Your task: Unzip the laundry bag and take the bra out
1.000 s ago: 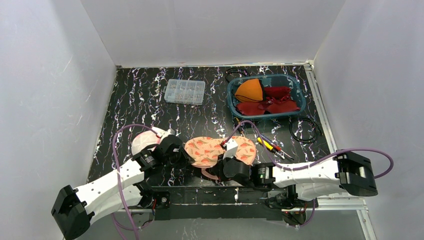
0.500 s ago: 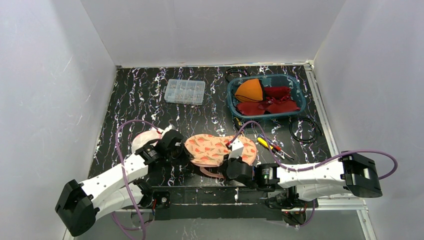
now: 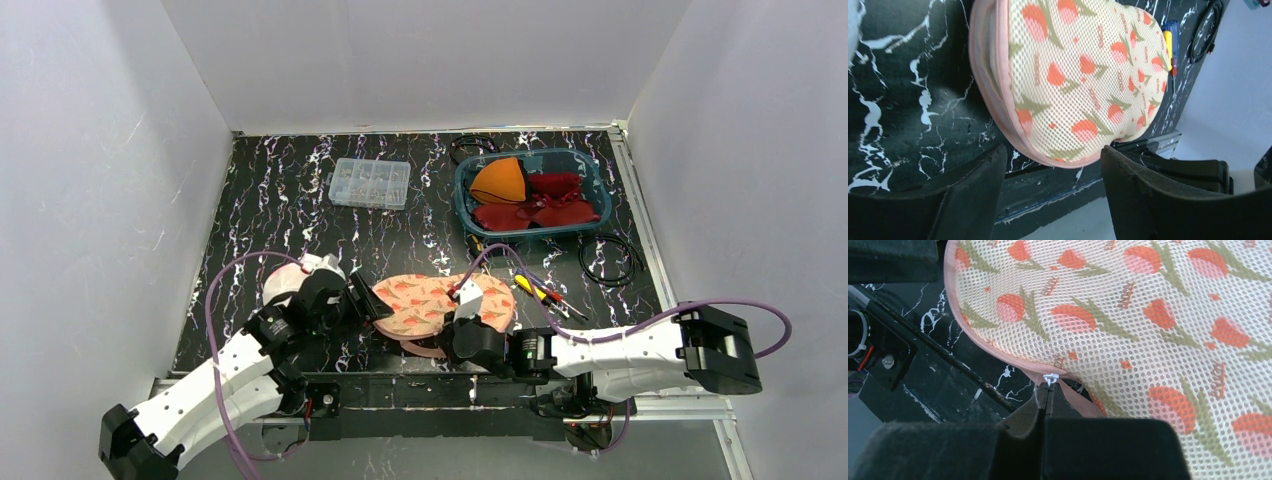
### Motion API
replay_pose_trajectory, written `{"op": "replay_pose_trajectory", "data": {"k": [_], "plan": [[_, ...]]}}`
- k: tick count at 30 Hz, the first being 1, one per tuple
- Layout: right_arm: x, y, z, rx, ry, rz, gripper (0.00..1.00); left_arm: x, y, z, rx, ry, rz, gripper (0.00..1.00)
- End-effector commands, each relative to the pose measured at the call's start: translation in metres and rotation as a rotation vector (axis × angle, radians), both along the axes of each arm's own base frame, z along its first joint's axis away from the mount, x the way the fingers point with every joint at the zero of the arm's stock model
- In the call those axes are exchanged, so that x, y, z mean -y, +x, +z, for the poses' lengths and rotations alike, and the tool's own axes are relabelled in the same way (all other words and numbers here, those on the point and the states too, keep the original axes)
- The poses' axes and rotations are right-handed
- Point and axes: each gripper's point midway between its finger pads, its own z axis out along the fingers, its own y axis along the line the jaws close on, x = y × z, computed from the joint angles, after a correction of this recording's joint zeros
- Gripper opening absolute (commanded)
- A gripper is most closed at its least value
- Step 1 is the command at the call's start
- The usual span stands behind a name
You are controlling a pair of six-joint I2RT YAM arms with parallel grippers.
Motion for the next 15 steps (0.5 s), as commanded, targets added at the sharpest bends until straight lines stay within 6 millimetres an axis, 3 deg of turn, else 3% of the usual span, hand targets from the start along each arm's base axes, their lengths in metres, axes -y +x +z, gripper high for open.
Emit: {"op": "replay_pose_trajectory", "data": {"k": [1, 5, 9, 15], "plan": [[-0.026, -0.004, 0.013, 0.005, 0.085, 0.042, 0.01, 0.012, -0.025, -0.002, -0.077, -0.07, -0.044, 0.67], [-0.042, -0.007, 0.011, -0.008, 0.096, 0.07, 0.01, 0.03, -0.033, 0.004, -0.065, -0.072, -0.089, 0.69], [-0.055, -0.008, 0.014, -0.008, 0.121, 0.081, 0.01, 0.043, -0.031, -0.002, -0.055, -0.023, -0.087, 0.69], [-0.061, -0.01, 0.017, -0.021, 0.153, 0.087, 0.01, 0.044, -0.02, -0.016, -0.06, 0.005, -0.006, 0.67]]}}
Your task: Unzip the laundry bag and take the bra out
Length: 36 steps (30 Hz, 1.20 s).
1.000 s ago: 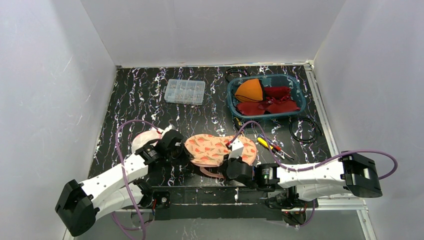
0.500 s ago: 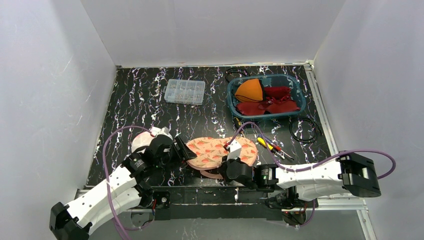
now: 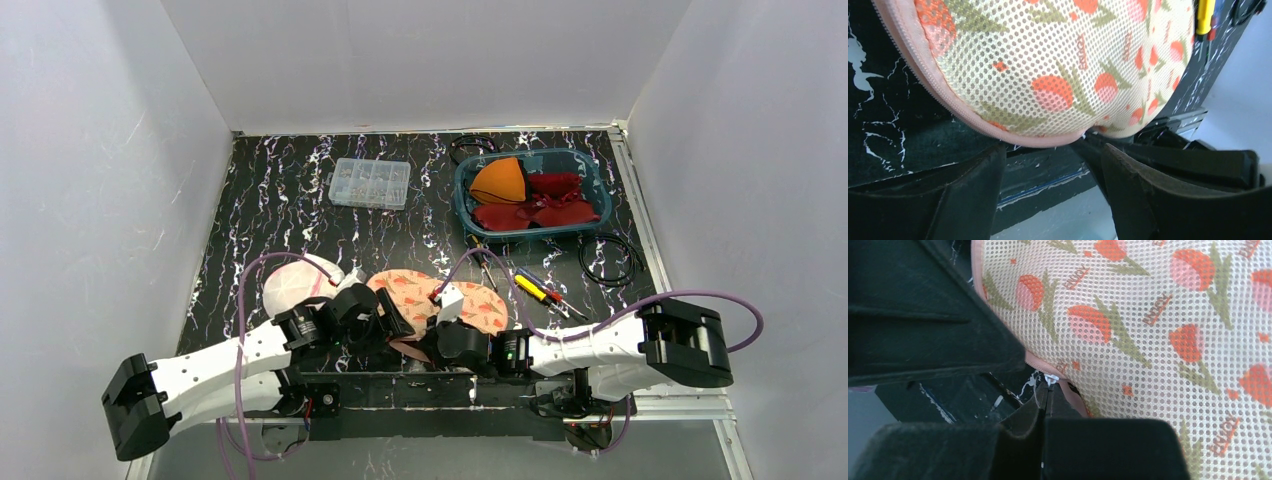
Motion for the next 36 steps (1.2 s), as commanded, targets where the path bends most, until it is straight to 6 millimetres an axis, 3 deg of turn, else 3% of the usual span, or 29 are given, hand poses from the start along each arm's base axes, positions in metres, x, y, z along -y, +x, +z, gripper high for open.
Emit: {"op": "replay_pose_trajectory", "data": {"k": [1, 7, 11, 25, 36], "plan": [[-0.024, 0.0, 0.034, 0.007, 0.134, 0.009, 0.01, 0.004, 0.019, 0.007, 0.052, -0.015, 0.091, 0.67], [-0.024, -0.003, 0.037, -0.004, 0.153, 0.018, 0.01, -0.002, 0.028, -0.004, 0.055, 0.075, 0.124, 0.62], [-0.02, -0.004, 0.037, -0.009, 0.154, 0.018, 0.01, -0.011, 0.034, -0.009, 0.065, 0.114, 0.165, 0.53], [0.001, -0.003, 0.034, -0.003, 0.071, 0.002, 0.01, -0.047, 0.048, -0.002, 0.112, 0.198, 0.293, 0.01], [0.023, 0.003, 0.037, 0.003, 0.043, -0.05, 0.01, -0.079, 0.053, -0.003, 0.11, 0.252, 0.399, 0.0]]}}
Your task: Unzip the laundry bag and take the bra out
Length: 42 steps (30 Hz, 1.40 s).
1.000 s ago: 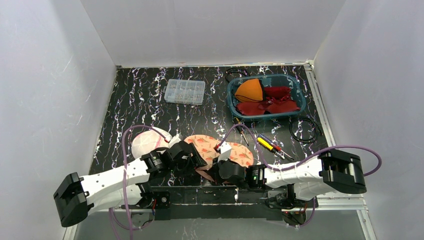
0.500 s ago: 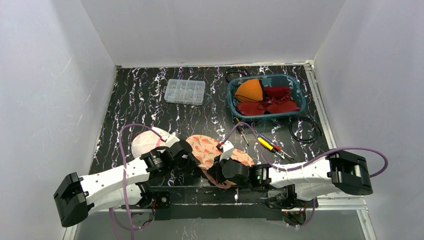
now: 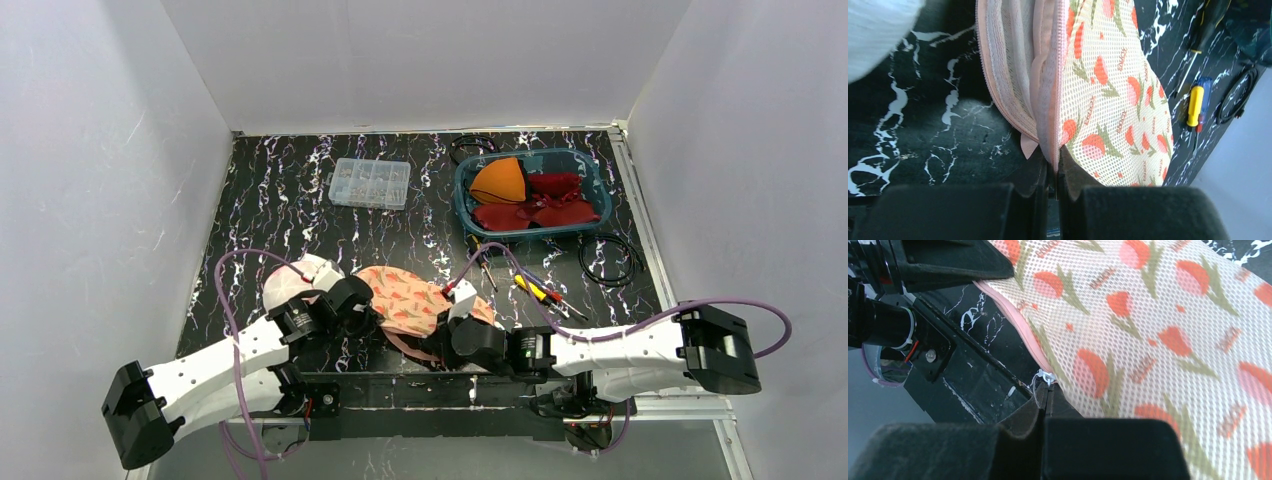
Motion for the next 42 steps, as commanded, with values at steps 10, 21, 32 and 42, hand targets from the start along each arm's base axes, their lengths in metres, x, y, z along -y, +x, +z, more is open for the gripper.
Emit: {"op": "replay_pose_trajectory", "data": {"k": [10, 21, 32, 42], "plan": [[0.043, 0.018, -0.006, 0.041, -0.08, -0.141, 0.01, -0.045, 0.016, 0.0, 0.048, 0.149, 0.089, 0.0], [0.047, 0.017, -0.014, 0.035, -0.087, -0.143, 0.01, -0.029, 0.018, 0.004, 0.047, 0.131, -0.017, 0.18], [0.015, 0.004, -0.001, 0.002, 0.011, -0.045, 0.01, 0.016, -0.022, 0.036, 0.001, -0.104, -0.286, 0.67], [-0.019, -0.006, 0.007, -0.017, 0.059, 0.033, 0.01, 0.052, -0.052, 0.037, -0.021, -0.158, -0.38, 0.72]]}}
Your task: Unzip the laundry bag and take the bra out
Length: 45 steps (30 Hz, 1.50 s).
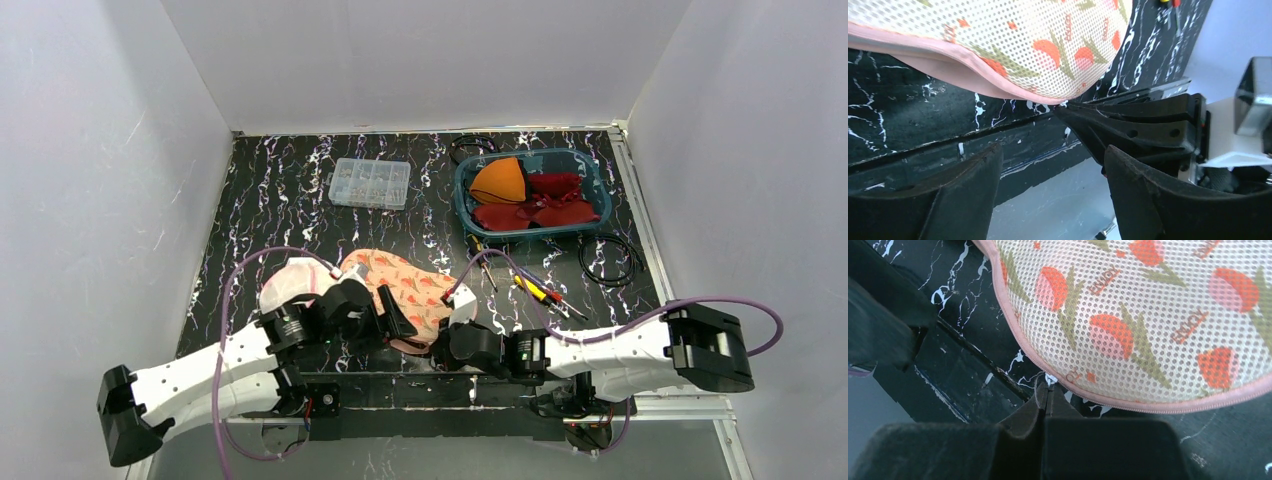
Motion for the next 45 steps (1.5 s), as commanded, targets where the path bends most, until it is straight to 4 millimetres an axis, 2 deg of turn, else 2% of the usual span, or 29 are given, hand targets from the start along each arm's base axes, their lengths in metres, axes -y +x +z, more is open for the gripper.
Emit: {"op": "replay_pose_trajectory", "data": {"k": [1, 4, 9, 18, 22, 26, 32, 35, 41, 45], "plan": [[-0.037, -0.004, 0.034, 0.008, 0.126, 0.046, 0.01, 0.016, -0.002, -0.005, -0.02, 0.02, -0.011, 0.73], [-0.047, -0.007, 0.042, 0.001, 0.173, 0.065, 0.01, 0.023, 0.005, -0.008, -0.017, 0.019, 0.028, 0.74], [-0.048, -0.008, 0.05, 0.002, 0.232, 0.061, 0.01, 0.029, 0.014, -0.011, -0.006, -0.015, 0.078, 0.75], [-0.047, -0.008, 0.053, 0.012, 0.248, 0.059, 0.01, 0.02, 0.02, -0.037, -0.02, 0.061, 0.137, 0.69], [-0.043, -0.006, 0.054, 0.018, 0.248, 0.049, 0.01, 0.007, 0.024, -0.045, -0.008, 0.105, 0.179, 0.57], [-0.039, -0.006, 0.052, 0.014, 0.245, 0.042, 0.01, -0.004, 0.028, -0.049, 0.008, 0.148, 0.213, 0.4], [-0.03, -0.005, 0.049, 0.012, 0.221, 0.027, 0.01, -0.01, 0.034, -0.046, 0.028, 0.183, 0.235, 0.1], [-0.021, -0.002, 0.047, 0.021, 0.196, 0.009, 0.01, -0.013, 0.036, -0.044, 0.037, 0.196, 0.244, 0.01], [0.011, 0.008, 0.04, 0.041, 0.135, -0.065, 0.01, -0.02, 0.039, -0.041, 0.052, 0.197, 0.253, 0.0], [0.035, 0.015, 0.034, 0.058, 0.091, -0.124, 0.01, -0.014, 0.042, -0.037, 0.083, 0.18, 0.195, 0.0]]}}
